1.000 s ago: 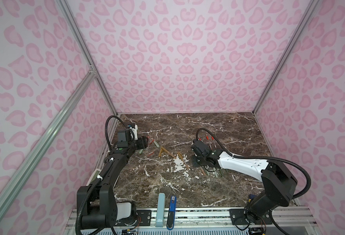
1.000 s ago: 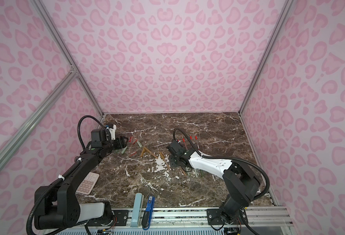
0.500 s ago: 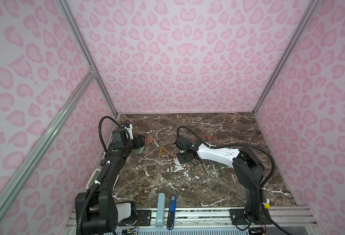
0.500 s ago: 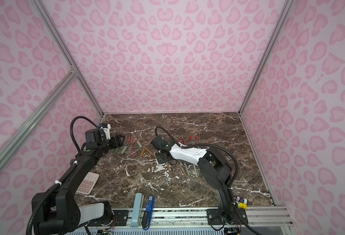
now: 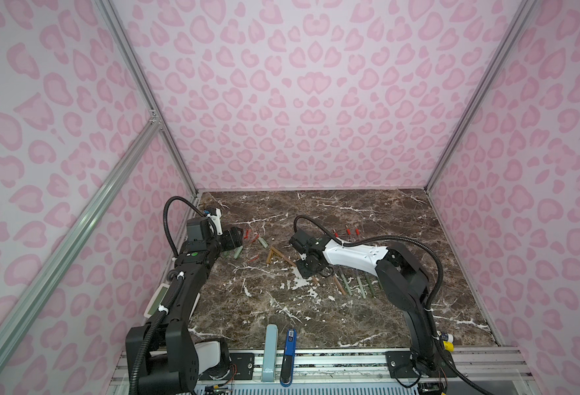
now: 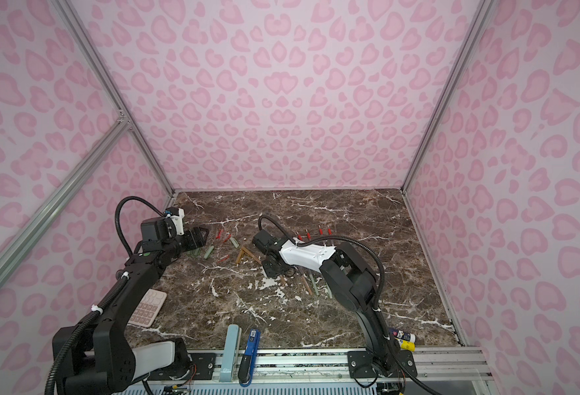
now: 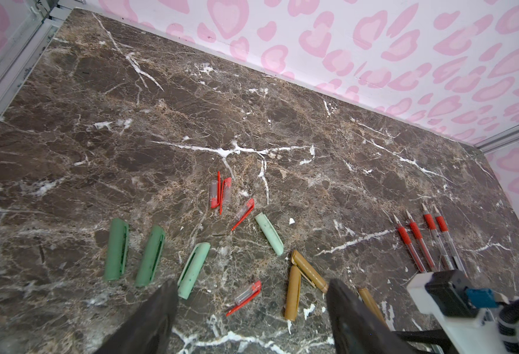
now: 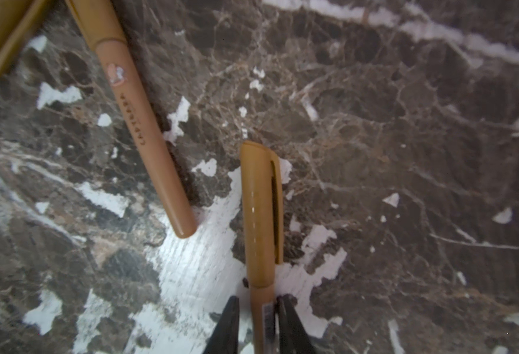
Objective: Remove pen caps from pens
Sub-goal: Pick up the pen from the center of the table.
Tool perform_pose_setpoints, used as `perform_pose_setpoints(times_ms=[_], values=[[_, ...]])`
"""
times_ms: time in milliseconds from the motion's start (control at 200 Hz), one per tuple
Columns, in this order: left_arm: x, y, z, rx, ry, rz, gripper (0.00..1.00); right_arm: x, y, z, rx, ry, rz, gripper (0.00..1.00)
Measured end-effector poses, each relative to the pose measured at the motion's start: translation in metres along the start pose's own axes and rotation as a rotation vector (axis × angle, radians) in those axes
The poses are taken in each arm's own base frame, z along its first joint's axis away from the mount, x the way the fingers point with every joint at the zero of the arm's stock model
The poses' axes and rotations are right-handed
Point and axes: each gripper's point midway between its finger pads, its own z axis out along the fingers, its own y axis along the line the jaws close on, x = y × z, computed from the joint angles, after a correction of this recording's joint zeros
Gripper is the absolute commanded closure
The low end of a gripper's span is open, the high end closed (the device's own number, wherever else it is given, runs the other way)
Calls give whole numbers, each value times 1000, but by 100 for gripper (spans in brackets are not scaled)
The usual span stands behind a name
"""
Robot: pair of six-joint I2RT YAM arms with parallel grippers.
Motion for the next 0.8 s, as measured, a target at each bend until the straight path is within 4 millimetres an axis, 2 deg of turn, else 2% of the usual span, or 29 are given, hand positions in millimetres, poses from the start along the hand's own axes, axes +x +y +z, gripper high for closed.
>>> perform_pose_setpoints(times_ms=[265, 515, 625, 800], values=[[0, 2, 0, -3, -1, -10, 21, -5, -1, 6, -5, -21, -6, 89], [2, 2, 2, 2, 8, -14, 19, -4, -4, 0, -8, -17, -11, 92], [3, -2, 3, 26, 14, -16, 18, -2, -7, -8, -6, -8, -12, 93], [3, -15, 3, 103, 14, -23, 17, -12, -5, -33, -28, -59, -10, 94]])
